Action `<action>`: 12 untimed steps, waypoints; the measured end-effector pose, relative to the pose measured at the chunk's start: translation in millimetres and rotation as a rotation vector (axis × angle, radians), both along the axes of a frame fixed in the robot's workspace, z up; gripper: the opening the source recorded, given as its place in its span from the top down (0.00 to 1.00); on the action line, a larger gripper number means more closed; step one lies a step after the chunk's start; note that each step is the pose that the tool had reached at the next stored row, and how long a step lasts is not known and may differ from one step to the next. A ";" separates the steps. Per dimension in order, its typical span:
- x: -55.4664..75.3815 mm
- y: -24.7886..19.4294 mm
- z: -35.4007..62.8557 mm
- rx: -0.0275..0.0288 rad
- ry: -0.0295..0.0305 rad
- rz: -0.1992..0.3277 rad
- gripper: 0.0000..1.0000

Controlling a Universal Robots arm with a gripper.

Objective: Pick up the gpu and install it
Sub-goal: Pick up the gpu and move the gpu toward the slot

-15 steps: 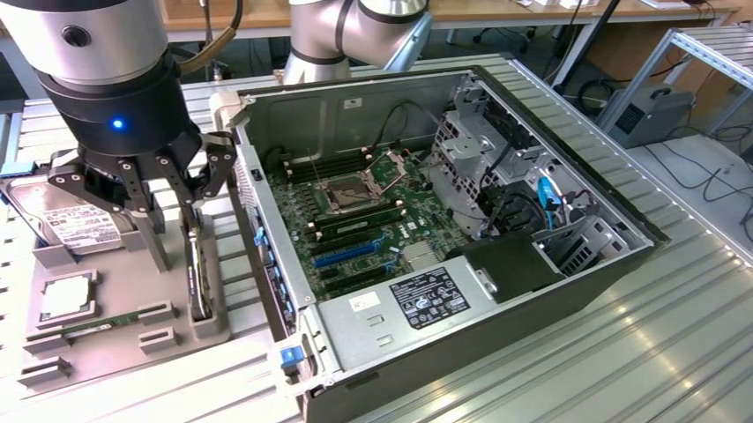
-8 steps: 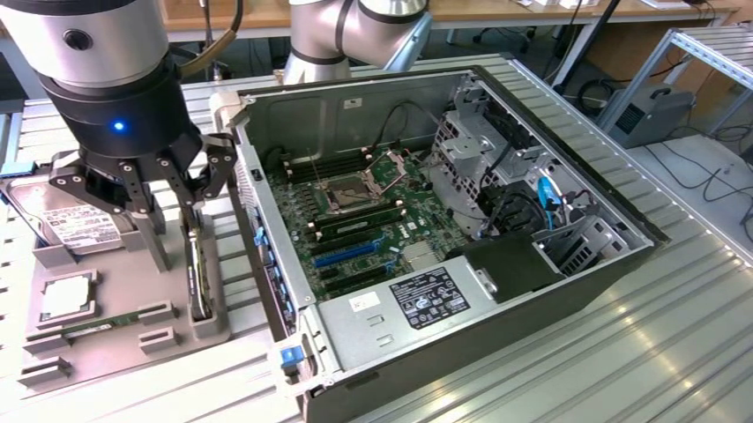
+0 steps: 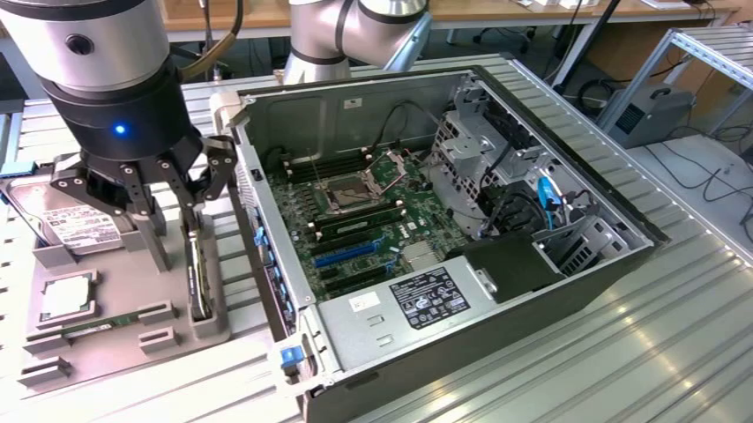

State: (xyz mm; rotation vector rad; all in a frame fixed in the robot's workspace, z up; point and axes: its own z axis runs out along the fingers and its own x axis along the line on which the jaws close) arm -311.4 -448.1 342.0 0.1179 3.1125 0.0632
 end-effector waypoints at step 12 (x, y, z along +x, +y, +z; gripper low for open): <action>0.0 0.0 -7.0 0.0000 0.0000 0.000 0.64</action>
